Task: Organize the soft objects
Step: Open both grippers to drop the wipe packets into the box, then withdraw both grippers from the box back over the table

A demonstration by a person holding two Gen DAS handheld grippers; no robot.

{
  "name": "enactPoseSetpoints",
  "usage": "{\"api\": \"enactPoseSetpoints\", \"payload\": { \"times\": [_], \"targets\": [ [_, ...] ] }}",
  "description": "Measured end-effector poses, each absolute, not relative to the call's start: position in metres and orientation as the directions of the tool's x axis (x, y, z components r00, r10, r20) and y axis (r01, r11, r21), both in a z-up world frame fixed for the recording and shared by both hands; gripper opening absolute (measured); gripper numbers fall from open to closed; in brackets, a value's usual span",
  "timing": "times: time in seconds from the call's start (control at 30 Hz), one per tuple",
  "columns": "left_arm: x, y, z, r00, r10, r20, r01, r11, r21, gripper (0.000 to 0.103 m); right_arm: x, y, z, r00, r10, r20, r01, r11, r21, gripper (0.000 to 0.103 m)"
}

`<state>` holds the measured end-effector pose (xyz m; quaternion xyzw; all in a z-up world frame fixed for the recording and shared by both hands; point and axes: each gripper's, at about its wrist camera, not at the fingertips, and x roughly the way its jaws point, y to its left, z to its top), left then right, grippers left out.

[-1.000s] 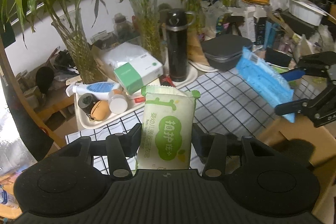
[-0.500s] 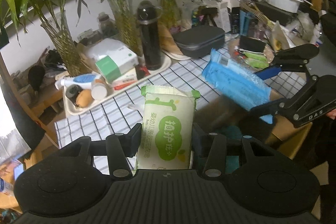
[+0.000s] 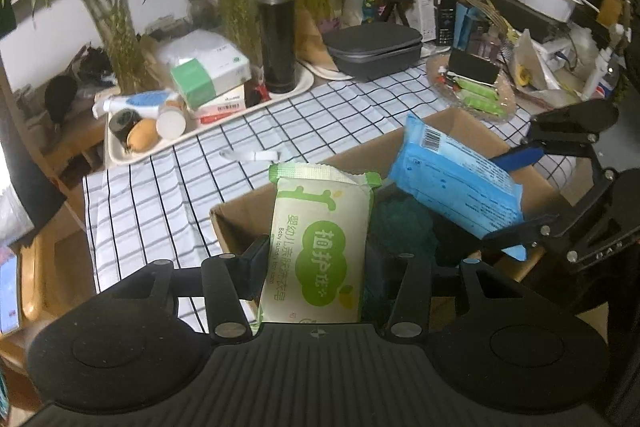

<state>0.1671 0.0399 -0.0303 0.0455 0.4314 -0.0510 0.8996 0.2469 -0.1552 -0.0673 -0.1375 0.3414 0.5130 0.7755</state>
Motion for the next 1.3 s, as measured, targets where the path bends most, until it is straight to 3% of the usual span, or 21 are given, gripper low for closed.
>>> {"api": "enactPoseSetpoints", "payload": {
  "times": [0.27, 0.37, 0.43, 0.47, 0.5, 0.53, 1.3],
  "targets": [
    [0.17, 0.049, -0.032, 0.62, -0.067, -0.782, 0.042, 0.998, -0.052, 0.048, 0.248, -0.162, -0.069, 0.258, 0.691, -0.675, -0.872, 0.468, 0.145, 0.07],
    [0.17, 0.057, -0.031, 0.618, -0.1, -0.78, 0.02, 0.993, -0.112, 0.049, 0.248, -0.166, -0.066, 0.263, 0.709, -0.655, -0.873, 0.464, 0.152, 0.084],
    [0.169, 0.061, -0.029, 0.623, -0.121, -0.773, 0.016, 0.99, -0.142, 0.051, 0.246, -0.167, -0.064, 0.275, 0.718, -0.64, -0.876, 0.462, 0.142, 0.1],
    [0.168, 0.063, -0.028, 0.624, -0.124, -0.771, 0.012, 0.989, -0.149, 0.055, 0.245, -0.166, -0.064, 0.277, 0.719, -0.637, -0.877, 0.46, 0.137, 0.102],
    [0.167, 0.063, -0.027, 0.626, -0.12, -0.771, 0.008, 0.989, -0.148, 0.064, 0.245, -0.166, -0.064, 0.274, 0.72, -0.638, -0.879, 0.456, 0.137, 0.102],
    [0.166, 0.063, -0.027, 0.63, -0.112, -0.769, 0.006, 0.99, -0.14, 0.066, 0.245, -0.165, -0.064, 0.27, 0.718, -0.641, -0.881, 0.453, 0.137, 0.102],
    [0.145, 0.057, -0.035, 0.642, -0.027, -0.767, 0.084, 0.996, 0.035, 0.066, 0.248, -0.156, -0.067, 0.327, 0.675, -0.661, -0.869, 0.49, 0.07, 0.103]
  ]
}}
